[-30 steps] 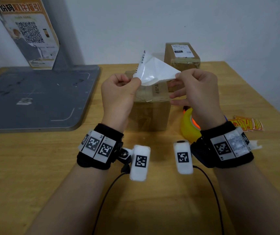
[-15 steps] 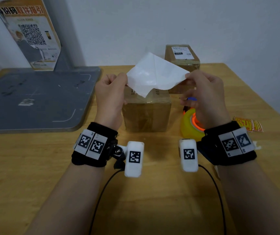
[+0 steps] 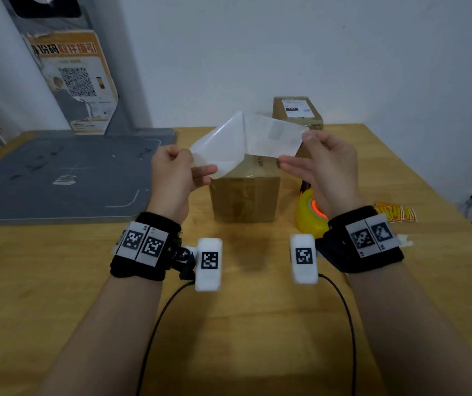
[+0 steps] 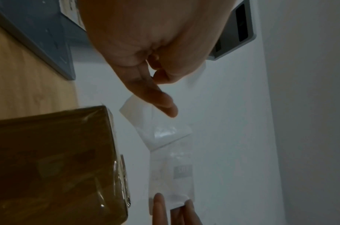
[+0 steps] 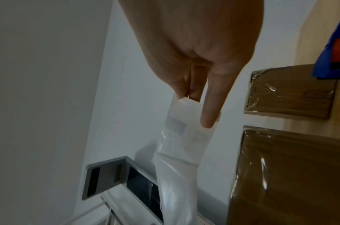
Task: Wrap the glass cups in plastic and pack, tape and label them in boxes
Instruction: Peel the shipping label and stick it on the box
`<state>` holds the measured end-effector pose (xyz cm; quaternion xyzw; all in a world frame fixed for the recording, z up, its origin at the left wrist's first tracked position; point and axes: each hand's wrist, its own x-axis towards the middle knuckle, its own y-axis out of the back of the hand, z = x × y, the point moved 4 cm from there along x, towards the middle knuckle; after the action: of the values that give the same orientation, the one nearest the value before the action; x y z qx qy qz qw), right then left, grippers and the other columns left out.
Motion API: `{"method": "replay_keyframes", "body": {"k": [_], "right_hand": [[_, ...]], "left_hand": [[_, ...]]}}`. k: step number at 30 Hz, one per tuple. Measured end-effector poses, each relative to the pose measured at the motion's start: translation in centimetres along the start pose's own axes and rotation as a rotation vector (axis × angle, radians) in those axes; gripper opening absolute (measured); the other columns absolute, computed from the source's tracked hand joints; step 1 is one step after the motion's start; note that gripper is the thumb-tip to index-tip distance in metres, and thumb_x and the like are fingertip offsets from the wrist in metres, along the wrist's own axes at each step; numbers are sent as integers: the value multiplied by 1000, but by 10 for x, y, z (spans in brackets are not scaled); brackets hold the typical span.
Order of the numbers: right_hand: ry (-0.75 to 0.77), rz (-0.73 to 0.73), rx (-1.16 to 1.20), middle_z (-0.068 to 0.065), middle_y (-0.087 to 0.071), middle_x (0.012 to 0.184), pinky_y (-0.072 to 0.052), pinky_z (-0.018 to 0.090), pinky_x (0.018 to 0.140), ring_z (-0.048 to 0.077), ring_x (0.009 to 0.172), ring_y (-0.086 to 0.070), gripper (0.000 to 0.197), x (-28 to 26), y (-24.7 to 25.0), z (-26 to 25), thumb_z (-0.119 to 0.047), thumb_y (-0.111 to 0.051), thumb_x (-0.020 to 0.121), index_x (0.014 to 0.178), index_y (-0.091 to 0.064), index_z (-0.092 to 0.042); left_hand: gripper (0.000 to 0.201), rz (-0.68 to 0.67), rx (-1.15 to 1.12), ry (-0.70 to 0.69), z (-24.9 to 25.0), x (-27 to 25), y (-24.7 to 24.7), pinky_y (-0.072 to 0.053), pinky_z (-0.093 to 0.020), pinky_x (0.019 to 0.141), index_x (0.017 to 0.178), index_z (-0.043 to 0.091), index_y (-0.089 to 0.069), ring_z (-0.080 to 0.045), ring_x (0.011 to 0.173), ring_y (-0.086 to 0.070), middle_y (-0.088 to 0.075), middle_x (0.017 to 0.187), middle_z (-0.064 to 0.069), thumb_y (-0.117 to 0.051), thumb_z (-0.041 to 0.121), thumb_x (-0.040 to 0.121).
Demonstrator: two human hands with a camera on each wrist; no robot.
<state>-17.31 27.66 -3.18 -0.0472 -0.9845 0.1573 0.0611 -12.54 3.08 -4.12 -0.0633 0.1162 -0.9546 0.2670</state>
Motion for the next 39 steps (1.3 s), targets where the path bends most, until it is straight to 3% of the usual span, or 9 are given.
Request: {"method": "replay_keyframes", "body": {"k": [7, 11, 16, 18, 21, 26, 29, 34, 39], "right_hand": [[104, -39, -18, 19, -74, 105, -64, 42, 83, 35, 91, -77, 4, -19, -19, -10, -9, -66, 100, 99, -68, -6], [236, 2, -149, 13, -78, 94, -65, 43, 83, 25, 87, -78, 5, -23, -17, -16, -12, -67, 99, 96, -71, -10], [390, -69, -352, 4, -78, 89, -62, 51, 84, 21, 89, -76, 5, -27, -27, -28, -20, -69, 91, 90, -73, -17], [431, -127, -418, 1, -77, 88, -62, 50, 84, 20, 89, -75, 6, -30, -33, -32, -23, -68, 89, 87, -73, -20], [449, -199, -488, -2, -76, 85, -62, 51, 82, 20, 85, -74, 6, -34, -41, -33, -21, -69, 89, 86, -75, -20], [460, -266, -440, 3, -77, 89, -61, 53, 84, 24, 92, -74, 6, -39, -48, -34, -19, -70, 89, 87, -75, -19], [480, -278, -367, 7, -78, 92, -61, 53, 87, 25, 92, -75, 5, -43, -51, -36, -14, -71, 91, 90, -75, -14], [525, -268, -269, 13, -78, 95, -61, 55, 87, 28, 91, -76, 8, -51, -54, -41, -13, -70, 93, 93, -74, -6], [587, -263, -279, 3, -80, 96, -61, 45, 88, 21, 95, -76, 6, -58, -45, -46, -6, -70, 93, 93, -73, -1]], "left_hand": [[14, 76, -180, 88, -11, 10, 35, -63, -35, 67, 108, 6, -41, -34, 85, -78, -50, 139, -35, -39, -4, 99], [13, 154, -168, 149, -20, 13, 58, -62, -34, 64, 100, 4, -46, -34, 80, -78, -59, 120, -31, -38, -6, 97], [32, 239, -167, 270, -38, 12, 88, -65, -37, 67, 131, -6, -48, -28, 69, -75, -59, 112, -21, -42, -4, 100], [29, 275, -127, 338, -46, 14, 99, -64, -34, 62, 127, -8, -51, -30, 78, -71, -56, 126, -23, -51, -5, 99], [40, 255, -99, 473, -48, 14, 104, -61, -41, 80, 132, -4, -56, -36, 107, -65, -57, 133, -26, -69, 11, 96], [31, 179, 492, 279, -21, 11, 95, -48, -29, 53, 121, 8, -56, -27, 97, -64, -46, 131, -13, -61, 18, 91], [10, -98, 472, 248, -1, -9, 58, -41, -26, 57, 104, 11, -62, -18, 74, -60, -65, 101, -6, -56, 18, 99], [65, -812, 57, 742, 1, -75, -20, -59, -28, 61, 145, 7, -49, -24, 91, -76, -75, 119, -13, -34, 57, 106], [65, -799, -379, 893, -5, -82, -49, -62, -40, 79, 135, 2, -54, -36, 105, -72, -76, 112, -13, -40, 57, 103]]}}
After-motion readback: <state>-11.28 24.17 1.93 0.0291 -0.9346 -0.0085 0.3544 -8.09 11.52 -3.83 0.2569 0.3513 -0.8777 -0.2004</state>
